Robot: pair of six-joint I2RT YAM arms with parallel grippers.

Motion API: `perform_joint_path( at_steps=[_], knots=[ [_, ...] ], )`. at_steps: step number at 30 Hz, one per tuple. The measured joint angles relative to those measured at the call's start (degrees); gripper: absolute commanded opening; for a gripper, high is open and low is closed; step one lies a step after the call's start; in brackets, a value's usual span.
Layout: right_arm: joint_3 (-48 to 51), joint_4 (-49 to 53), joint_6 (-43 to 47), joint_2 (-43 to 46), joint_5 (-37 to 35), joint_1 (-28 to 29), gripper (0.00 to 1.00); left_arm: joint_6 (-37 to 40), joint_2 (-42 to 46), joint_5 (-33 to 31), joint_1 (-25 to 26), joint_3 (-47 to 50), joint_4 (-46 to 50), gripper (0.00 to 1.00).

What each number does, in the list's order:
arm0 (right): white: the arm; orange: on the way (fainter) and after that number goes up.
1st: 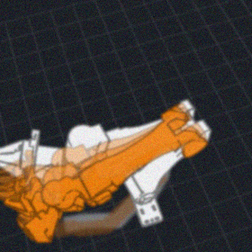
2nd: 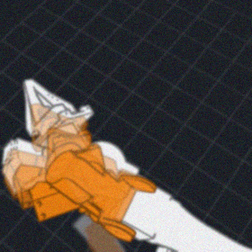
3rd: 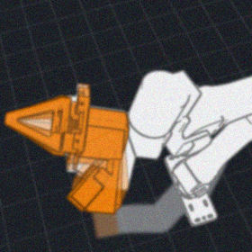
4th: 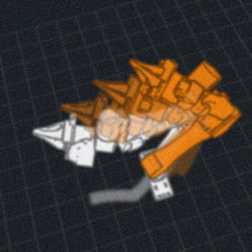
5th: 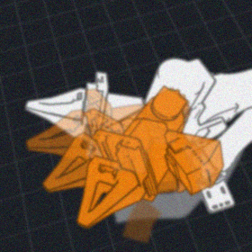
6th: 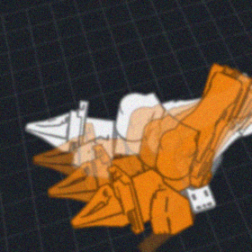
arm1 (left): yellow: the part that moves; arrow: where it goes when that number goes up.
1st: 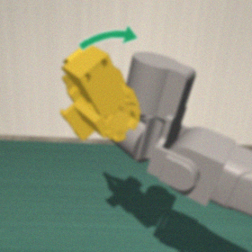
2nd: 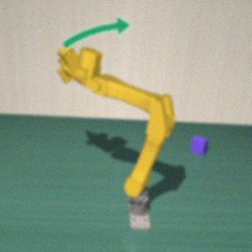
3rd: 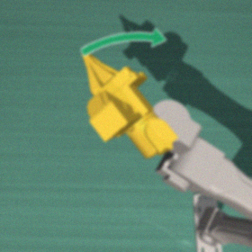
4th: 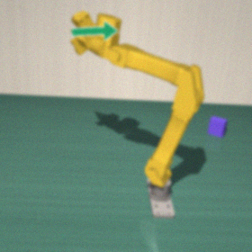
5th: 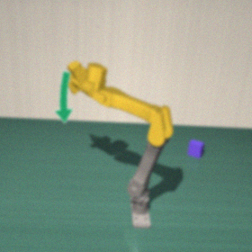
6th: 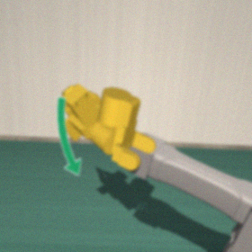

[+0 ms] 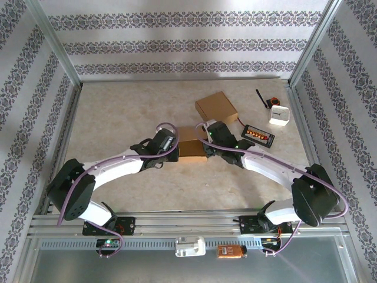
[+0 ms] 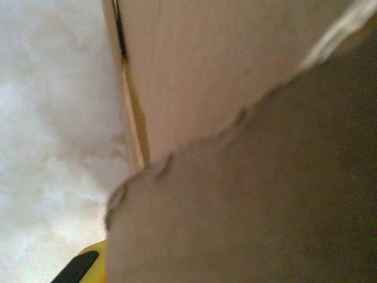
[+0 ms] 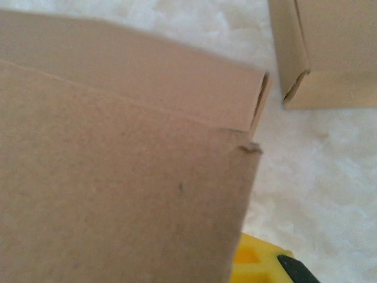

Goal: Fold the paper box

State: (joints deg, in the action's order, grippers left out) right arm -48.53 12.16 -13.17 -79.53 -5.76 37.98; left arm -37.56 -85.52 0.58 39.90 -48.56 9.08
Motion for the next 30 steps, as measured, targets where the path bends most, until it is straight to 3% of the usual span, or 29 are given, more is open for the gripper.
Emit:
perform_joint_path(
  at_steps=[3, 8, 14, 18, 27, 30],
  knots=[
    [1.86, -0.76, -0.39, 0.33, -0.28, 0.83, 0.23, -0.66, -0.50, 1.40, 0.00, 1.31, -0.17, 0.26],
    [3.98, -1.07, -1.53, 1.42, -0.79, 2.10, 0.44, -1.77, 0.26, 2.43, 0.00, 3.96, -0.81, 0.49],
    [4.96, -0.17, -3.45, 7.48, 0.09, 2.80, 0.68, -2.12, 5.64, 2.47, 0.00, 5.07, -0.81, 0.60],
    [5.86, 1.33, -2.99, 13.40, 4.74, 2.80, 0.80, -3.10, 9.62, 2.73, 0.61, 6.16, -1.07, 0.62],
    [3.76, 6.29, -2.40, 22.27, 17.33, 2.73, 0.87, -6.69, 21.38, 2.51, 8.13, 10.49, 0.72, 0.61],
    [0.04, 6.80, -5.22, 22.03, 17.84, 1.01, 0.78, -6.91, 24.15, 0.39, 8.48, 6.78, 4.35, 0.57]
  ],
)
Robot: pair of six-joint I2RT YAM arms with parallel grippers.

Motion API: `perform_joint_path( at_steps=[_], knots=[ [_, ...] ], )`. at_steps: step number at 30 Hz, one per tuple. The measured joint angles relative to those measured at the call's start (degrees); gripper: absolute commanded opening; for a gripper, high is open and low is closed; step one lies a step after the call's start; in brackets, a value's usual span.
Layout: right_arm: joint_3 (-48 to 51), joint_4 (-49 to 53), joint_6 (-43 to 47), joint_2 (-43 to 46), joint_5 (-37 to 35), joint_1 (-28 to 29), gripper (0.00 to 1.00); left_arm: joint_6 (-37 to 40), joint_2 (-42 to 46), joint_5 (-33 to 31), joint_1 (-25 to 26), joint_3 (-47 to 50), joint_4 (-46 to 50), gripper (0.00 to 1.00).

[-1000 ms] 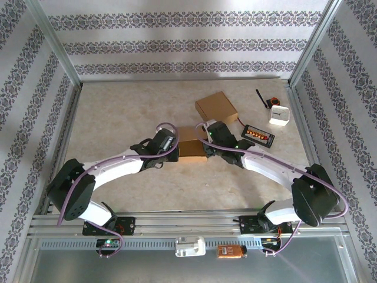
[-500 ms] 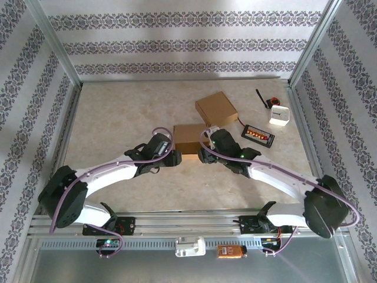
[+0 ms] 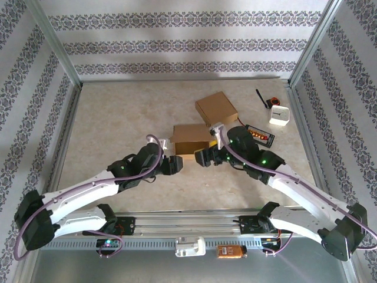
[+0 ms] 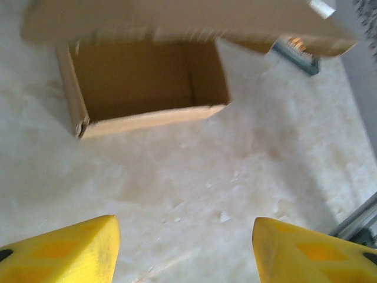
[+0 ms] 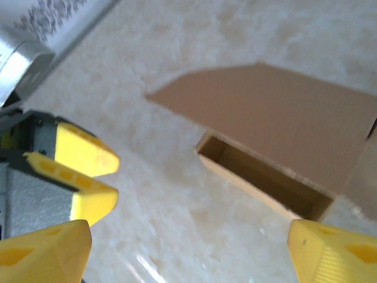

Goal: Fold the paper box

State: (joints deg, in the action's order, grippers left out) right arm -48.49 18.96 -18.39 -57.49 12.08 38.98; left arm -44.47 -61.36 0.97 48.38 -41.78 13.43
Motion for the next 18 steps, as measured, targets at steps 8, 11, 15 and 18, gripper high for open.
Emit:
perform_joint_path(
  at_steps=[8, 11, 15, 18],
  knots=[
    [-12.33, 4.55, -11.26, -12.83, -0.90, -11.82, 0.69, 0.31, -1.27, -2.54, -12.94, -15.87, 6.12, 0.53],
    [-15.21, 6.99, -14.60, -19.63, -0.83, -12.98, 0.62, 0.28, -5.88, 1.29, -19.61, -15.96, 5.60, 0.56],
    [-16.52, 8.09, -18.40, -26.32, 0.68, -14.14, 0.48, -0.09, -15.10, 10.62, -22.93, -15.80, 3.67, 0.56],
    [-16.52, 8.74, -19.52, -29.51, 0.92, -14.51, 0.43, -1.07, -20.79, 16.57, -23.41, -14.53, -0.87, 0.50]
  ],
)
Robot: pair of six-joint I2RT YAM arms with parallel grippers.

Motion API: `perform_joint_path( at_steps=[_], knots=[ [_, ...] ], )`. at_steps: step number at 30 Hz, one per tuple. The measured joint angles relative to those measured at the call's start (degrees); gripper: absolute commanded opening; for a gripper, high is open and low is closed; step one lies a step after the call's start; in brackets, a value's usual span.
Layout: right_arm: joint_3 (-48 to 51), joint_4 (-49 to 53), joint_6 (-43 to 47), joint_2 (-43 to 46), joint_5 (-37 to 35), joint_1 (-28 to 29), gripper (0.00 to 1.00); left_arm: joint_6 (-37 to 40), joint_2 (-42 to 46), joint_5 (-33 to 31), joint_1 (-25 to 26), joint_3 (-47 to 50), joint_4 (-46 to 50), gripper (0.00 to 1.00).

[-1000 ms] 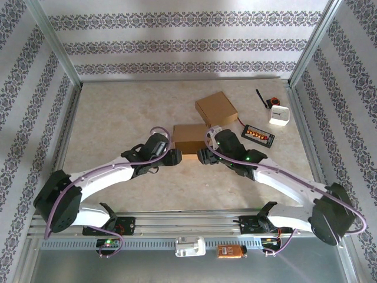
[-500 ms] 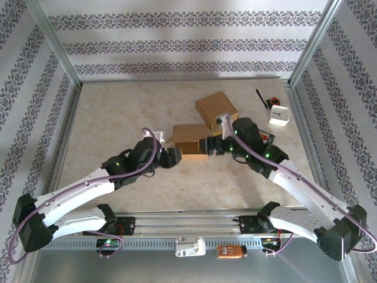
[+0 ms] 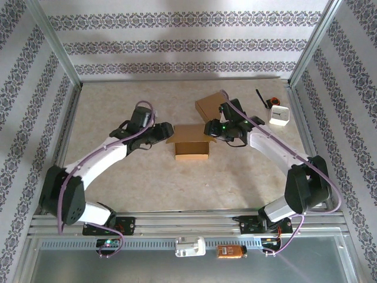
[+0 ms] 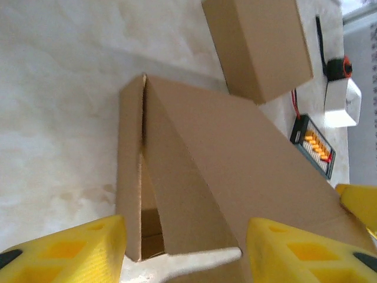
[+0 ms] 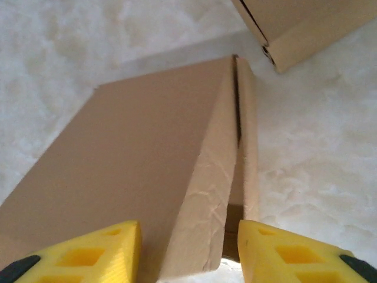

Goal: Fold the paper box

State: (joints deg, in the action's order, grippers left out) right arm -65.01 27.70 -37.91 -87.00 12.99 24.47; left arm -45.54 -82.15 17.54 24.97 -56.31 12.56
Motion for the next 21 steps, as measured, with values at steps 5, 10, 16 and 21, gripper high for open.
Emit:
perform_joint_path(
  at_steps=[5, 10, 16, 21],
  knots=[
    [0.13, -0.22, -0.87, -2.29, 0.20, 0.02, 0.38, -0.68, -4.46, 5.55, 0.02, 1.18, -4.59, 0.31],
    [2.80, -2.29, -1.46, -2.56, -0.50, 0.07, 0.32, -0.33, -7.91, 7.56, 0.02, 1.86, -7.08, 0.18],
    [4.46, -4.42, -1.03, -6.58, -3.34, 1.27, 0.30, -0.37, -12.55, 8.81, 0.02, 3.23, -9.70, 0.15],
    [4.39, -3.82, 0.85, -9.18, -5.29, 2.32, 0.41, 0.00, -13.22, 9.22, 0.02, 3.82, -10.95, 0.42]
  ],
)
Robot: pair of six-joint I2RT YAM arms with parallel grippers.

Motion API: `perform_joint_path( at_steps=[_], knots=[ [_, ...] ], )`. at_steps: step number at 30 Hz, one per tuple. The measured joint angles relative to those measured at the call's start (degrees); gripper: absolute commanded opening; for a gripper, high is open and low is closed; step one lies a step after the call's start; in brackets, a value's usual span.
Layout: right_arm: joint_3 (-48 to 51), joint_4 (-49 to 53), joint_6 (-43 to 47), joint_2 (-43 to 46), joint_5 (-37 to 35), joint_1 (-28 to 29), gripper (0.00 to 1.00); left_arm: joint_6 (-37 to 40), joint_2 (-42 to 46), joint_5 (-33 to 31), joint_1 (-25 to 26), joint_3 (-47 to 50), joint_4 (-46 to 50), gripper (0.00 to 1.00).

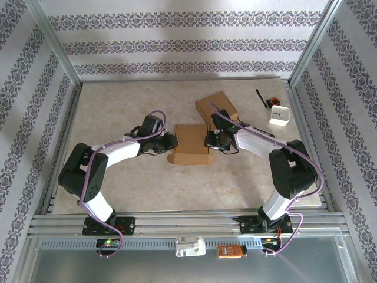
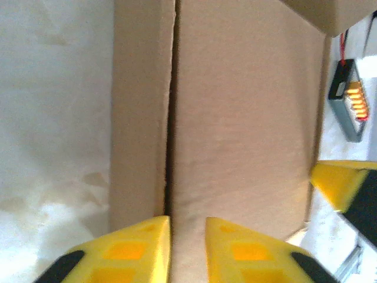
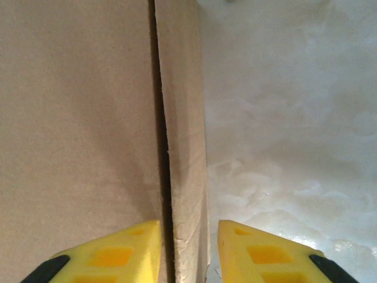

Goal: Fold the paper box

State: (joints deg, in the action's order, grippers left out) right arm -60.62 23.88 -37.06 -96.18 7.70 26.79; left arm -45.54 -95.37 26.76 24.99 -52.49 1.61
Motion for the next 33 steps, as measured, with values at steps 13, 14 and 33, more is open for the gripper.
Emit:
perform_joint_path(
  at_steps=[13, 14, 33],
  knots=[
    [-1.64, -2.64, 0.15, 1.86, 1.42, -0.02, 0.49, 3.56, 3.34, -4.68, -2.54, -2.27, 1.97, 0.59],
    [-1.64, -3.54, -0.52, 0.74, 2.27, -0.02, 0.45, 3.76, 1.92, -4.17, -2.64, -2.69, 1.90, 0.59],
    [-1.42, -11.58, -4.94, -5.77, 3.78, -0.87, 0.17, 2.29, -6.05, 1.88, -2.47, -2.03, -5.53, 0.53]
  ],
)
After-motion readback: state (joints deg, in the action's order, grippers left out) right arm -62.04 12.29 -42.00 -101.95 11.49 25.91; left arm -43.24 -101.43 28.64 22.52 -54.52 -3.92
